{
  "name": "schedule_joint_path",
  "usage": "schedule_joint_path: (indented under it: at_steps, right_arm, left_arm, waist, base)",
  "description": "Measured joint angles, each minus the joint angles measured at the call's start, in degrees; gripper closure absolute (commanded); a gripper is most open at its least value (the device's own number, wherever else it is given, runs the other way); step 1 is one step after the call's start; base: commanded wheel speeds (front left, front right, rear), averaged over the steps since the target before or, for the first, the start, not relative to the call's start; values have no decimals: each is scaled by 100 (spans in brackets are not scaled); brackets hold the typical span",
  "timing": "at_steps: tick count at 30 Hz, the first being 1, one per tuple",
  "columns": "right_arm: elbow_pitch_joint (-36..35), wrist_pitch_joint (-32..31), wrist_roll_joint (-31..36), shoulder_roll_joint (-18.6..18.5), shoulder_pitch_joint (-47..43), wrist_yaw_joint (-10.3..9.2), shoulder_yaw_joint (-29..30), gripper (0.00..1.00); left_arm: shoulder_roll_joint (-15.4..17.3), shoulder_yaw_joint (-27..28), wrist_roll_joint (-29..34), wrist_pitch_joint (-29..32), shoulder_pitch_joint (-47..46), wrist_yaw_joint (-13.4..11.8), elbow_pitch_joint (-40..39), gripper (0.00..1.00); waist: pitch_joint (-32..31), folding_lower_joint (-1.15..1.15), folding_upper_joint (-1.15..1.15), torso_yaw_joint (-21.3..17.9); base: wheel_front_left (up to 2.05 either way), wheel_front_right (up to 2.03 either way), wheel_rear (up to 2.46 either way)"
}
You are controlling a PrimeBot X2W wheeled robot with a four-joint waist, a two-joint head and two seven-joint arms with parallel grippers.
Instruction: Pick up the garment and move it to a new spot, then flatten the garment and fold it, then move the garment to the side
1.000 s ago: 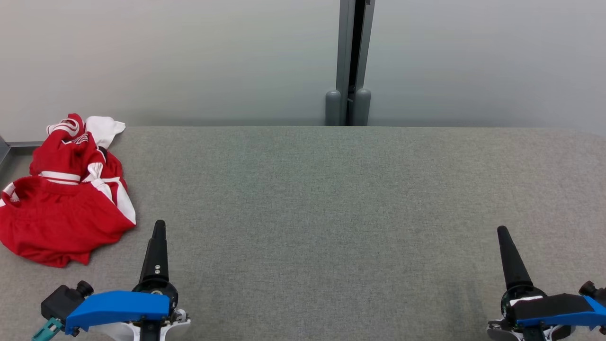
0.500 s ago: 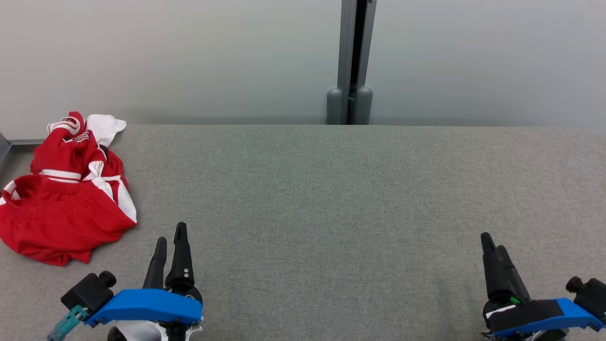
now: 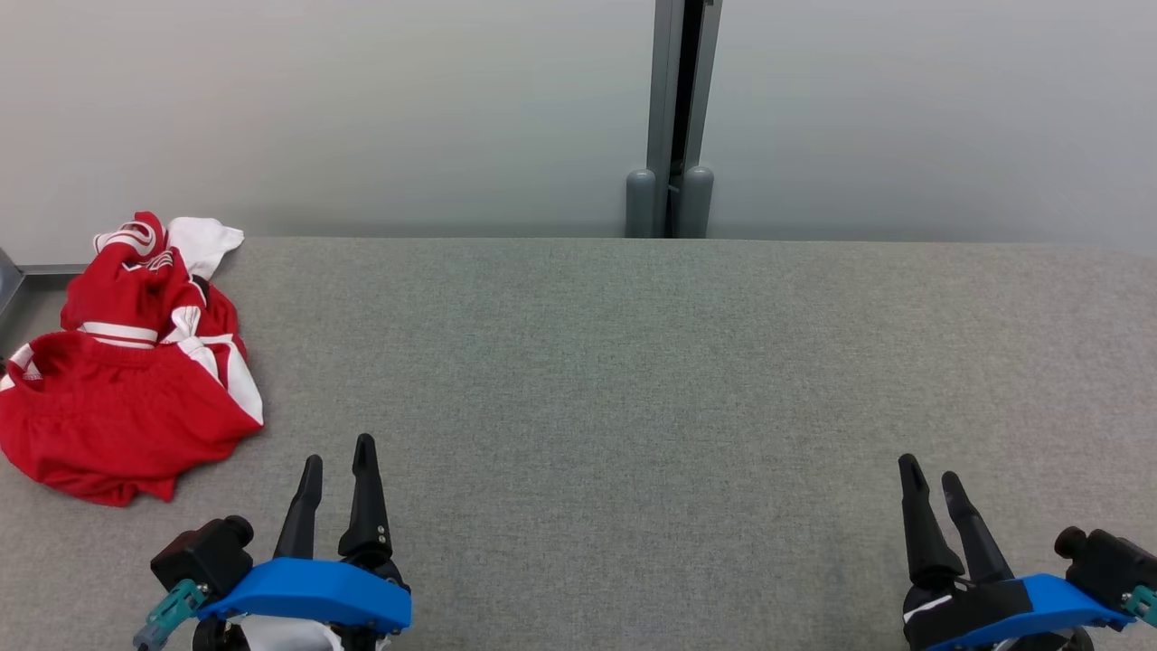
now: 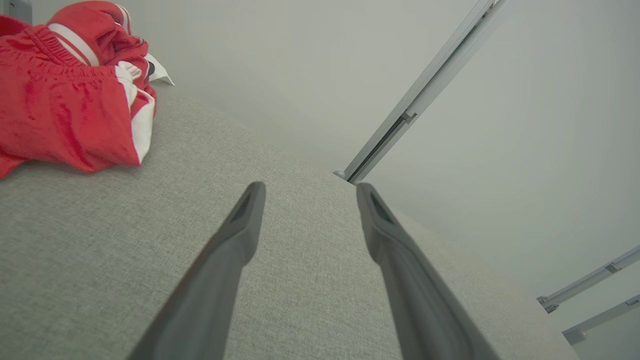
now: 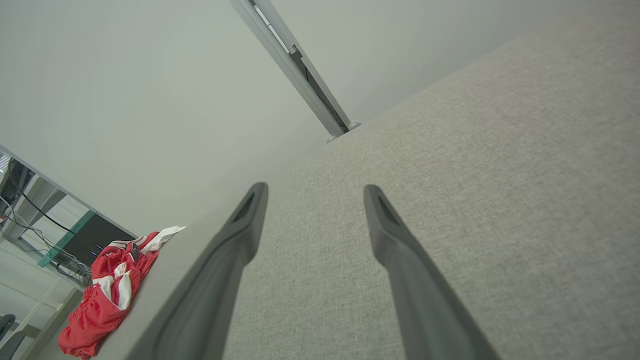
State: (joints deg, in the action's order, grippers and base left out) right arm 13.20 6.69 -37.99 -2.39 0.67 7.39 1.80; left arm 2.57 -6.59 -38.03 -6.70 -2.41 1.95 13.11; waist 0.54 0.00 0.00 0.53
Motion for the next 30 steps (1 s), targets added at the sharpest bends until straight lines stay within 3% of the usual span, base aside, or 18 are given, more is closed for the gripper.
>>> schedule_joint_path:
  at_steps: [30]
  right_arm:
    - [187, 428, 1896, -11, -12, 2, -129, 0]
  left_arm:
    - [13, -201, 1508, -430, -3, -66, 511, 0]
  waist:
    - [42, 0, 0, 27]
  base:
    - [0, 0, 0]
